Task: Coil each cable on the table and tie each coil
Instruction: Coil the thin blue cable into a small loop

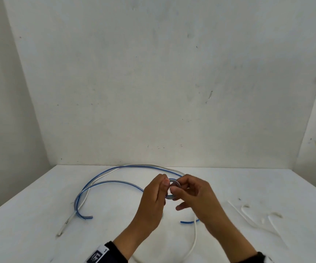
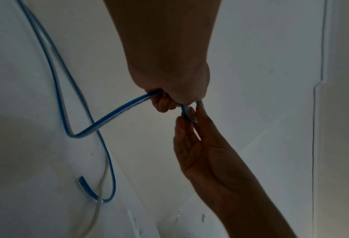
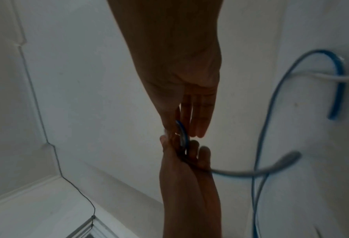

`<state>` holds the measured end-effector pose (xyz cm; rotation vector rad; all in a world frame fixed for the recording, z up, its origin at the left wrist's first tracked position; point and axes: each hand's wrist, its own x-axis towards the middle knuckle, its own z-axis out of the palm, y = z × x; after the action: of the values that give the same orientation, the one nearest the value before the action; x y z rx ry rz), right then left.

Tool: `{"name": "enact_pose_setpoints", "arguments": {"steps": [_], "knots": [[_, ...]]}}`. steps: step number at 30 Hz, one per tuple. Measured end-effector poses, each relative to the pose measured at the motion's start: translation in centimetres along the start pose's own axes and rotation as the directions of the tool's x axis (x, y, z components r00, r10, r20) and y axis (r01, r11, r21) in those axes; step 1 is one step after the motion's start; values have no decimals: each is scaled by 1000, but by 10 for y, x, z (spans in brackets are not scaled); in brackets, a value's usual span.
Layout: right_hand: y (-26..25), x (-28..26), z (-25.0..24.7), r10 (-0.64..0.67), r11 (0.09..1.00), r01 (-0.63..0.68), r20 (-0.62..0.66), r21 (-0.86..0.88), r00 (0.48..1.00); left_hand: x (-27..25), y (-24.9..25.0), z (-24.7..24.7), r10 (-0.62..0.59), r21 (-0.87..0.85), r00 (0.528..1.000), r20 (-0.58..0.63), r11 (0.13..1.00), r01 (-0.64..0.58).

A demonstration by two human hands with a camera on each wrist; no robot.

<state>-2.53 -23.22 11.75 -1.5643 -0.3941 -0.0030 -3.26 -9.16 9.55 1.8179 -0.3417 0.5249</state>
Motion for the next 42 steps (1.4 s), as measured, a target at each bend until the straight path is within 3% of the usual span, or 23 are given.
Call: {"name": "enact_pose_setpoints", "arguments": {"steps": [4, 7, 11, 18, 21, 27, 31, 36, 39, 42], "knots": [[-11, 5, -12, 24, 996, -22, 22, -83, 999, 4, 1, -5, 55, 41, 996, 70, 998, -58], [-9, 4, -6, -21, 998, 17, -63, -59, 998, 3, 1, -1, 25, -66, 1000, 18, 998, -24], [3, 5, 2, -47, 995, 65, -229, 74, 972, -3, -6, 7, 41, -45, 994, -97, 998, -45], [16, -5, 32, -16, 929, 120, -287, 351, 958, -17, -9, 27, -147, -250, 971, -186, 963, 98], [26, -10, 41, -6, 930, 120, -312, 348, 950, -17, -4, 29, -179, -272, 961, -212, 955, 118], [38, -7, 44, -72, 994, 90, -253, 59, 965, -16, -14, 22, -299, -300, 931, -208, 926, 230], [31, -8, 39, -33, 970, 72, -167, 232, 985, -16, -18, 19, -330, -412, 927, -178, 881, 234], [27, -12, 39, 21, 901, 54, -168, 431, 985, -17, -14, 15, -308, -561, 951, -29, 793, 239], [29, -13, 45, 33, 877, 55, -174, 478, 984, -22, -15, 18, -287, -519, 957, -48, 826, 221], [31, -13, 46, 11, 908, 55, -155, 414, 988, -25, -18, 16, -259, -428, 959, -118, 885, 186]]}}
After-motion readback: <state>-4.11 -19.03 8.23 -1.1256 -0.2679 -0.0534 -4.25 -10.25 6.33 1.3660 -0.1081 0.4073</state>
